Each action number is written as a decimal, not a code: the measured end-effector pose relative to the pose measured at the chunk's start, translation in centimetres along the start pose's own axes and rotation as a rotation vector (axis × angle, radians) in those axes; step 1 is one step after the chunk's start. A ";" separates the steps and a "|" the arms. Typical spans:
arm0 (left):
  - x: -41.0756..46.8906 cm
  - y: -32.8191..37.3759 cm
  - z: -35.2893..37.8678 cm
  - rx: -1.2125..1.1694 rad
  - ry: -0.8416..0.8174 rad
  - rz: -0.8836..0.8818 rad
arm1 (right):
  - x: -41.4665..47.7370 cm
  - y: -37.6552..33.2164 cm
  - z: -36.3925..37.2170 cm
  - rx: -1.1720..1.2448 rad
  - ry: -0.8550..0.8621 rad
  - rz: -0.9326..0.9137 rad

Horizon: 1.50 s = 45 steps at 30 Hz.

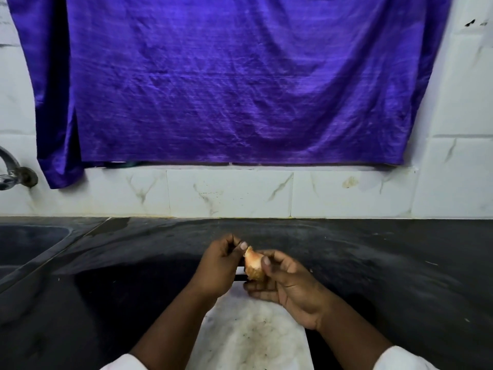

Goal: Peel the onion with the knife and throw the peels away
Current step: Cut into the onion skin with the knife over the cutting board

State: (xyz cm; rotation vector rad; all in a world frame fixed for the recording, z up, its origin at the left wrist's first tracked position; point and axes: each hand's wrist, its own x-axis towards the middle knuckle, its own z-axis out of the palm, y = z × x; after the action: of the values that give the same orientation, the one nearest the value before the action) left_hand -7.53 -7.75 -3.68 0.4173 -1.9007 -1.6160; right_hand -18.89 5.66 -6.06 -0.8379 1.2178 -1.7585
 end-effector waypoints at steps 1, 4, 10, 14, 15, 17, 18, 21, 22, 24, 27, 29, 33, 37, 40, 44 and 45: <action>0.2 -0.6 0.1 0.025 0.021 -0.023 | 0.2 0.3 -0.2 -0.026 0.029 0.002; 0.6 -1.7 0.4 0.057 0.109 -0.025 | 1.2 0.9 -0.6 -0.077 0.071 -0.031; 2.0 -2.6 0.1 0.071 0.270 -0.010 | 3.9 1.2 -0.6 -0.192 0.058 -0.124; 2.4 -2.7 -0.1 -0.029 0.273 0.000 | 5.4 0.8 -1.3 -0.214 0.036 -0.134; 2.4 -2.6 -0.2 -0.076 0.245 0.006 | 5.4 0.5 -1.3 -0.204 0.033 -0.130; 2.2 -2.0 -0.2 -0.165 0.175 0.017 | 5.0 -0.4 -1.2 -0.158 0.025 -0.141; 2.1 -1.6 -0.2 -0.201 0.152 0.027 | 4.4 -0.9 -1.0 -0.134 0.023 -0.155; 1.4 0.1 -0.2 -0.258 0.140 0.092 | 2.2 -2.4 0.8 -0.091 0.003 -0.231; 1.0 0.7 -0.2 -0.261 0.143 0.116 | 1.5 -2.6 1.6 -0.092 0.005 -0.263; 0.3 1.2 -0.3 -0.235 0.149 0.165 | 0.3 -2.5 2.8 -0.121 0.039 -0.329; -0.7 1.4 -0.8 -0.181 0.138 0.231 | -0.5 -2.3 3.6 -0.174 0.076 -0.382; -1.3 1.5 -1.1 -0.192 0.130 0.256 | -0.8 -2.1 3.5 -0.139 0.011 -0.349; -1.8 1.9 -0.8 -0.205 0.054 0.283 | -0.9 -2.1 2.9 0.027 -0.099 -0.247; -1.9 1.8 -0.4 -0.138 0.002 0.291 | -0.9 -2.0 2.0 0.037 -0.109 -0.211; -1.9 1.7 -0.4 -0.111 -0.004 0.305 | -0.9 -2.1 2.0 0.034 -0.138 -0.191; -2.1 2.0 -0.4 -0.192 -0.027 0.303 | -1.3 -2.6 2.1 0.099 -0.202 -0.128; -2.1 2.0 -0.5 -0.209 -0.032 0.301 | -1.3 -2.6 2.3 0.119 -0.183 -0.109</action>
State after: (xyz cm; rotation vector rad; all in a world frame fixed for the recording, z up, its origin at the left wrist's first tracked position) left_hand -5.31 -6.47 -2.18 0.0163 -1.7000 -1.6018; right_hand -17.02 6.47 -2.95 -0.9869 0.9547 -1.7787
